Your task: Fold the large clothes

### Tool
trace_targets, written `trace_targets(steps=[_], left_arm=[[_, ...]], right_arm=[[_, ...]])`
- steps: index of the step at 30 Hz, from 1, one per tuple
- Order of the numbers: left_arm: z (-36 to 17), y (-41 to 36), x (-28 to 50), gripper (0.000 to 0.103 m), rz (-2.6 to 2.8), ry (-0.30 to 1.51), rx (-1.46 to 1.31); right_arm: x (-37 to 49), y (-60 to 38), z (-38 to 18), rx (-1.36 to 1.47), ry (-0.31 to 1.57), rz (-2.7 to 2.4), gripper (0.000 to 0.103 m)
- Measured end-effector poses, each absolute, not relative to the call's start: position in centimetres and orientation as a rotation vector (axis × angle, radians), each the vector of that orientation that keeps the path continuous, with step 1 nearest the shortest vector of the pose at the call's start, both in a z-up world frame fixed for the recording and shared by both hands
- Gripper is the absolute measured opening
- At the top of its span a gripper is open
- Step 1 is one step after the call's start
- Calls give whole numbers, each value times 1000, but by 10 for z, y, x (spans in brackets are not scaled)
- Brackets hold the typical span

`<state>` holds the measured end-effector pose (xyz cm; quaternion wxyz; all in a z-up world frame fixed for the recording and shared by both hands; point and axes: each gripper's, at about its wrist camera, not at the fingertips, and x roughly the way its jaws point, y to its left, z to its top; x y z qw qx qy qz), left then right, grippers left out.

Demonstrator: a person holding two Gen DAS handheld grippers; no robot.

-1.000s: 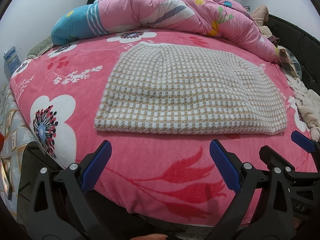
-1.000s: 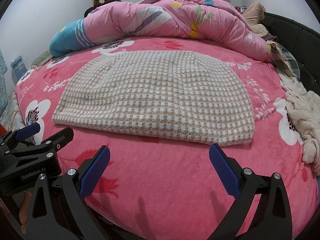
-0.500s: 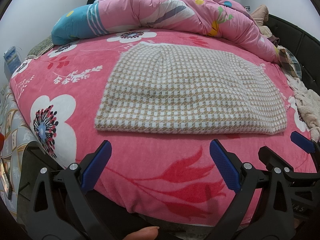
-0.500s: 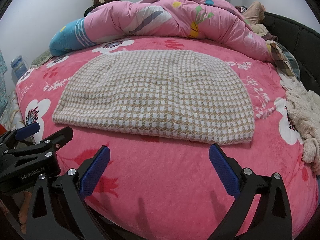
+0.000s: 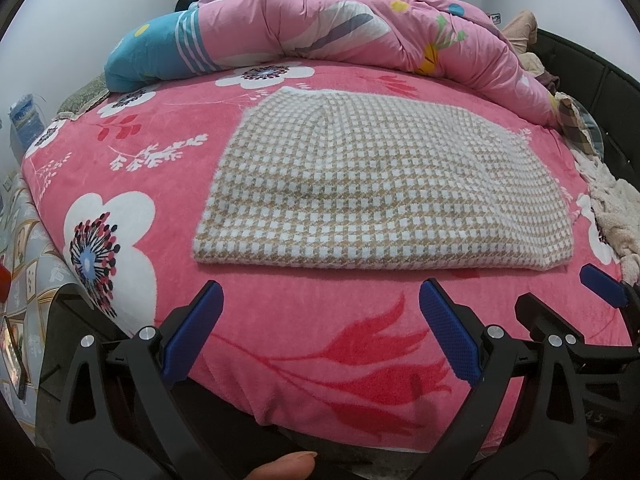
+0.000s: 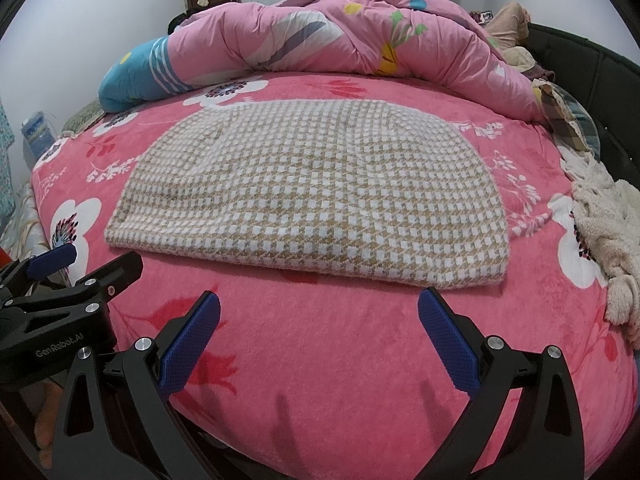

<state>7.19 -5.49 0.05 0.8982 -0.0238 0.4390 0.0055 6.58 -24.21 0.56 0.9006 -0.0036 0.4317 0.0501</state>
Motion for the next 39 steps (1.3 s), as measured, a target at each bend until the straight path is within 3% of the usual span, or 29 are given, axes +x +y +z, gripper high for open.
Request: trace_targets(steps=[39], left_arm=[[3,-54,72,95,28,899,-40]], right_arm=[[66,-241,5,-8,894,104,96]])
